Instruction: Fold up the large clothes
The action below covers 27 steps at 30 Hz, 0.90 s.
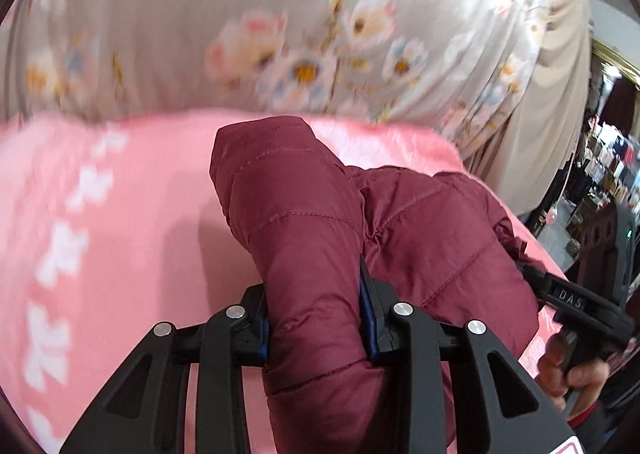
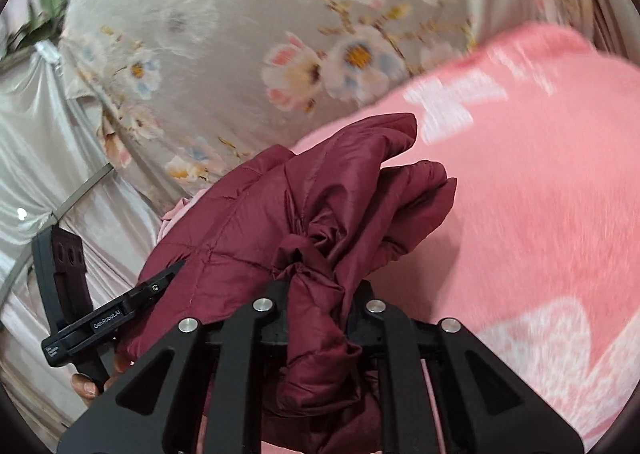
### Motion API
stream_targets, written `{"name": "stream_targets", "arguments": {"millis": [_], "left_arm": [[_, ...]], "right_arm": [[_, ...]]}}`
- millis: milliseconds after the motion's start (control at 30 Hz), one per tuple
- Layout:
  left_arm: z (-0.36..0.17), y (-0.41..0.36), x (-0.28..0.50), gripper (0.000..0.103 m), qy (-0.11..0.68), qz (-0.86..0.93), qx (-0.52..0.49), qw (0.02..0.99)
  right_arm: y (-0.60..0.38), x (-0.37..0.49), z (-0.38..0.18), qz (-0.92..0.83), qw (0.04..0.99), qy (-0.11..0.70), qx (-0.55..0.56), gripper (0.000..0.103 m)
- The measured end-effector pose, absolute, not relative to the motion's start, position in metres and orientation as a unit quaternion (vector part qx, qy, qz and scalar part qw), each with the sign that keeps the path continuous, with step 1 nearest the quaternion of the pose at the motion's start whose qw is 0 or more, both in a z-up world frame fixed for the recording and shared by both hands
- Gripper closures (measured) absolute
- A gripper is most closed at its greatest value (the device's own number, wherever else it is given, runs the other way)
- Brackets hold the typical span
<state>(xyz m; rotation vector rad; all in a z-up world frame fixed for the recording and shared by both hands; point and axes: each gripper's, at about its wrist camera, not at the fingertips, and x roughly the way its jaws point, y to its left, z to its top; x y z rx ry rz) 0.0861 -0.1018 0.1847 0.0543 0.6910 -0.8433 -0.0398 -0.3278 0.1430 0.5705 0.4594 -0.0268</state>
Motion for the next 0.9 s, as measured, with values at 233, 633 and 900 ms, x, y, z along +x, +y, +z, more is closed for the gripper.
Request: {"name": "stream_targets", "arguments": {"millis": [233,633,900], "left_arm": [[0.227,-0.077,0.137,0.073,0.234,-0.379,0.042,0.895],[0.165,-0.05,0.26,0.072,0.21,-0.321,0.065,0.921],[0.087,-0.056,0.306,0.071,0.254,-0.301,0.086,0.915]], "right_arm": [[-0.298,0.039,0.196,0.009,0.969,0.175,0.176,0.091],[-0.274,0.187,0.142,0.015,0.966,0.2,0.16,0.091],[-0.274,0.24,0.072,0.007,0.952,0.259,0.162,0.09]]}}
